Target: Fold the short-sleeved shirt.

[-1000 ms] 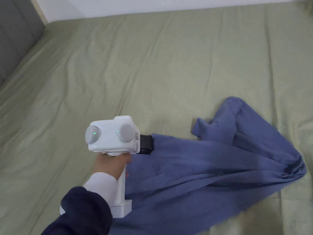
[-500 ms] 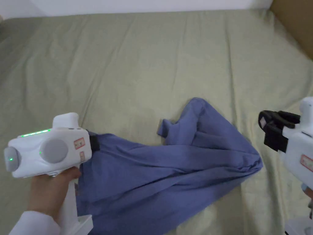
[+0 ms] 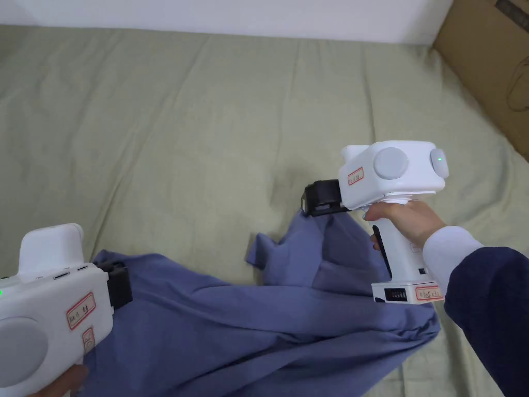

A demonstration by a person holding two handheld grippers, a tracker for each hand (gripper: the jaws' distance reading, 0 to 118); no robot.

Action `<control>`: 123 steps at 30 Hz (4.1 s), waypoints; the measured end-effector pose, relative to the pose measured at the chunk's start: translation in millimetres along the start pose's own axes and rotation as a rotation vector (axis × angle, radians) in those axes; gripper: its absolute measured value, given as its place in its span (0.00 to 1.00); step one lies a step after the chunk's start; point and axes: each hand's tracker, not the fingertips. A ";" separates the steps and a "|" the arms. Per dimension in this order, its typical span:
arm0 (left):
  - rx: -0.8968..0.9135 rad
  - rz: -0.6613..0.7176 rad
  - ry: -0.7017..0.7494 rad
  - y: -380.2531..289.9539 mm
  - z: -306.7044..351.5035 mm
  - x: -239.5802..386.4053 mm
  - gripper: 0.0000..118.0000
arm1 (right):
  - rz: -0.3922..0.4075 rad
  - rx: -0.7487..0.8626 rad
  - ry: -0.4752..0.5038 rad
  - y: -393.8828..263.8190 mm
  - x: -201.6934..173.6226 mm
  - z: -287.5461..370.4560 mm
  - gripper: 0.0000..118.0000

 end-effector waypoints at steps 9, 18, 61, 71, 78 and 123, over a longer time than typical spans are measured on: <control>-0.005 -0.022 0.022 1.7 -6.6 -4.2 0.01 | 0.108 -0.012 -0.135 -8.5 -17.4 8.4 0.10; 0.064 -0.066 0.015 25.8 23.7 9.6 0.01 | 0.001 0.215 -0.047 -31.4 9.6 89.5 0.08; 0.699 -0.334 0.166 435.2 241.9 121.5 0.01 | 0.018 1.117 -0.264 168.5 40.0 520.8 0.08; 0.609 -0.335 0.157 371.3 98.4 68.1 0.01 | 0.082 0.904 -0.239 172.7 54.9 350.8 0.08; 0.424 -0.335 0.116 290.0 23.5 25.7 0.01 | 0.083 0.710 -0.157 92.7 63.1 229.9 0.08; -0.066 -0.323 0.004 -122.5 173.0 -63.8 0.91 | -0.065 0.400 0.000 -363.5 70.7 263.4 0.99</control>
